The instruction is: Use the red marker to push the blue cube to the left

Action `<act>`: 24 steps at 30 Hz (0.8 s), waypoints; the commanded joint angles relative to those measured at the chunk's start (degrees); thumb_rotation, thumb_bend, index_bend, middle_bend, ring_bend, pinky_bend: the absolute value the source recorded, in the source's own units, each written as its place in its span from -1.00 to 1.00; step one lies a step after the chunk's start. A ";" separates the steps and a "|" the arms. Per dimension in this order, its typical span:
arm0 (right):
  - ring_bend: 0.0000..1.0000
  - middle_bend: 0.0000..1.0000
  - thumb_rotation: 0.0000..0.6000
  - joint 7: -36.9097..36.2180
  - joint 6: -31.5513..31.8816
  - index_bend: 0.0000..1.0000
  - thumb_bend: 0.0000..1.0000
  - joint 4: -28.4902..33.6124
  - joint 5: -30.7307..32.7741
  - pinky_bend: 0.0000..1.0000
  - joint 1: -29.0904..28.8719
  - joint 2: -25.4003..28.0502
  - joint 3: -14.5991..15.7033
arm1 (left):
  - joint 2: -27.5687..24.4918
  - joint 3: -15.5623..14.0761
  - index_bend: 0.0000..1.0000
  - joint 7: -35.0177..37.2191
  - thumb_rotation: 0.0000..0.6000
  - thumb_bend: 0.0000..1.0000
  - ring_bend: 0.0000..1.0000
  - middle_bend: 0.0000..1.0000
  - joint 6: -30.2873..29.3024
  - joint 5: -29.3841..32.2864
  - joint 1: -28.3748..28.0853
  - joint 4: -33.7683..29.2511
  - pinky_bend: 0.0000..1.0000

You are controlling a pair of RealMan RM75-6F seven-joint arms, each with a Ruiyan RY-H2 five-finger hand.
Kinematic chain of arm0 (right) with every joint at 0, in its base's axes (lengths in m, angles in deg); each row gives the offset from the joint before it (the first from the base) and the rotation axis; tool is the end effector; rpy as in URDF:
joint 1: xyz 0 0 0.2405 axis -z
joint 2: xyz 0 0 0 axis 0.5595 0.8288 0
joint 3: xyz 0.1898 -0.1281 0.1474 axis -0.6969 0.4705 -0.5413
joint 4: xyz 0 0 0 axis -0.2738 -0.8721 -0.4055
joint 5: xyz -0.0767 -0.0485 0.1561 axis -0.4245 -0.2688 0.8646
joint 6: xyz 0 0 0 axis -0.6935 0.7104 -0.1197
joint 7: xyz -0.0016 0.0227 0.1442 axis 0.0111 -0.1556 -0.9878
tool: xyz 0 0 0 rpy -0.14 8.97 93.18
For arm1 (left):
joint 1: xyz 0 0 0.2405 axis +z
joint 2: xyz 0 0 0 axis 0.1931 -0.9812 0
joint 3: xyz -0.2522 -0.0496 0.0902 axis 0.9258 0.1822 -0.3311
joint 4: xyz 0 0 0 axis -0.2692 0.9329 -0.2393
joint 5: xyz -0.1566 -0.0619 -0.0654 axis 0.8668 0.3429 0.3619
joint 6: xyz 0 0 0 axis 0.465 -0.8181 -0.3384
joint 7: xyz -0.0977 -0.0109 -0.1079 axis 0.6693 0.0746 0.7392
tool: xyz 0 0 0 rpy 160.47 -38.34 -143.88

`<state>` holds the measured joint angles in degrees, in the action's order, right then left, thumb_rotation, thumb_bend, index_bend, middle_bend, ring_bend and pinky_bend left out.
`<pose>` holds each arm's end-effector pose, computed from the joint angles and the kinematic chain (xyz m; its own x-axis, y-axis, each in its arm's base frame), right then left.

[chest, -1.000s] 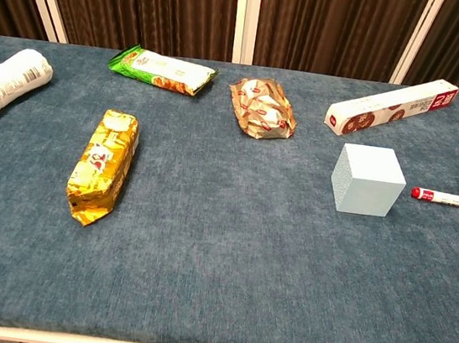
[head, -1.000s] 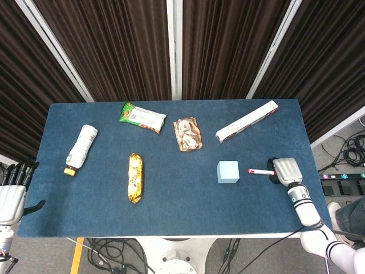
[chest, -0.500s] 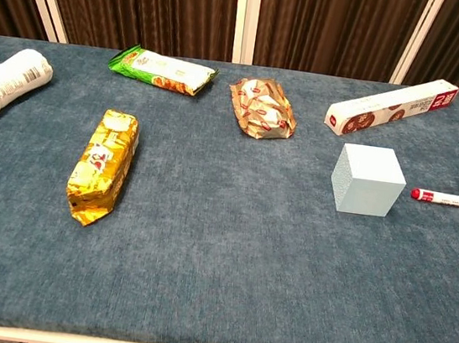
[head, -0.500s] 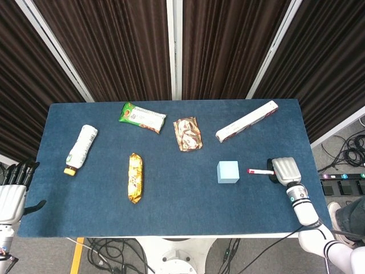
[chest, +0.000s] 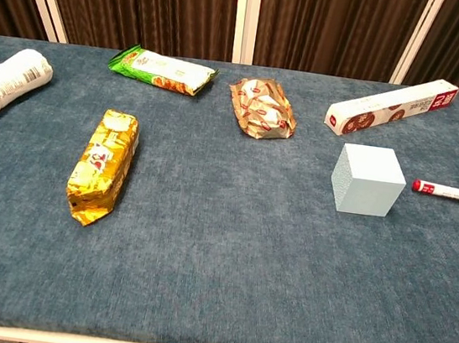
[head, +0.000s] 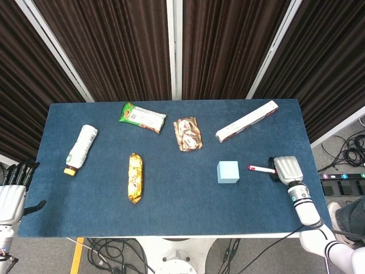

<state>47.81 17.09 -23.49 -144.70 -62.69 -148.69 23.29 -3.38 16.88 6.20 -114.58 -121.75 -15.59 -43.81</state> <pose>-0.3444 -0.3366 0.0532 0.5799 -0.2751 0.7669 -0.8110 -0.1053 0.5755 -0.3337 0.1788 0.1848 0.4675 0.0066 0.8840 0.8839 0.0103 -0.4676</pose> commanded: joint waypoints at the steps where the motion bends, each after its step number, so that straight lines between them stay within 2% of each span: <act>1: 0.47 0.21 1.00 -1.17 1.04 0.36 -0.36 0.30 -0.87 0.67 0.09 0.62 0.13 | -0.01 0.09 -0.78 0.03 1.00 -1.00 -0.91 -0.79 0.00 0.07 -0.03 -0.02 -0.86; 13: 0.47 0.23 1.00 -9.04 7.50 0.38 -0.37 3.15 -8.78 0.67 1.14 5.29 4.03 | 0.29 0.35 -0.78 -0.79 1.00 -1.00 -0.91 -0.79 0.89 0.50 -0.67 -0.71 -0.86; 24: 0.47 0.25 1.00 -3.91 6.93 0.39 -0.37 8.34 -8.57 0.67 -0.12 4.70 3.52 | 0.01 0.30 -0.78 -0.55 1.00 -1.00 -0.91 -0.79 0.55 0.19 -0.67 -1.28 -0.86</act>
<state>43.00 24.39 -15.86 -153.53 -62.52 -143.66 26.99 -3.33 17.17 5.61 -114.00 -121.58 -16.28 -45.06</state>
